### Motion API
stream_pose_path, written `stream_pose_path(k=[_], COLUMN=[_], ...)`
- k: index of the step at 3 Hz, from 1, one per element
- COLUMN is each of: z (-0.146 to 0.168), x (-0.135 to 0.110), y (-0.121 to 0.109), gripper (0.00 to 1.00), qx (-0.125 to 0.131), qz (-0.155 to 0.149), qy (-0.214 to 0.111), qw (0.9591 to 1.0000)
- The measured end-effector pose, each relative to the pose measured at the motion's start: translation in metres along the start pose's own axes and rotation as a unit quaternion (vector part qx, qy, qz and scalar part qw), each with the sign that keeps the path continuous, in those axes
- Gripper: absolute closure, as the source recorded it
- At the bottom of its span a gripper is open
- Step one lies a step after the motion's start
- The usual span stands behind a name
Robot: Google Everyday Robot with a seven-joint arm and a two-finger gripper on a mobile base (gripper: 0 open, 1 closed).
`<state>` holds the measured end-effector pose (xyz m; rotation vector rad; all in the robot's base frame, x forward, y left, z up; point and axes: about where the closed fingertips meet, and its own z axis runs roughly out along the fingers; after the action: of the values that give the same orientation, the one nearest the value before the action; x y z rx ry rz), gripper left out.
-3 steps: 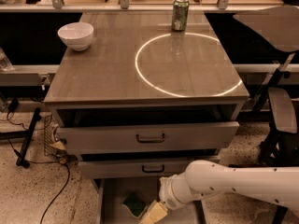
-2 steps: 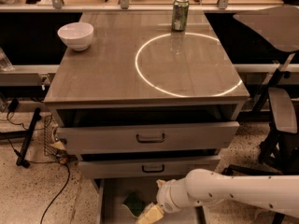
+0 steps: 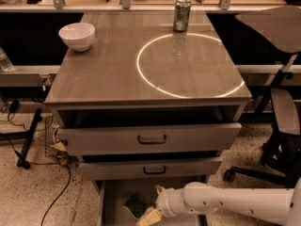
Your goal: Pick sponge from bottom drawer and place on counter
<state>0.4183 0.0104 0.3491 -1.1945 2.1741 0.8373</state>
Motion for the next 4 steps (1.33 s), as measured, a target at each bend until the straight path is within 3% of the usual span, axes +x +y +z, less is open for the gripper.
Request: stream_pose_path(k=[1,2,3,4], z=[0.018,0.052,0.049,0.066], x=[0.024,0.043,0.041,0.035], y=[-0.018,-0.026,-0.023,-0.032], gripper=[0.0,0.0,0.0,0.0], qx=[0.007,0.008,0.007,0.02], qz=[0.003,0.027,0.023,0.009], qy=[-0.006,-0.032,-0.029,-0.046], qw=[0.9999,0.9991,0.9993,0.9987])
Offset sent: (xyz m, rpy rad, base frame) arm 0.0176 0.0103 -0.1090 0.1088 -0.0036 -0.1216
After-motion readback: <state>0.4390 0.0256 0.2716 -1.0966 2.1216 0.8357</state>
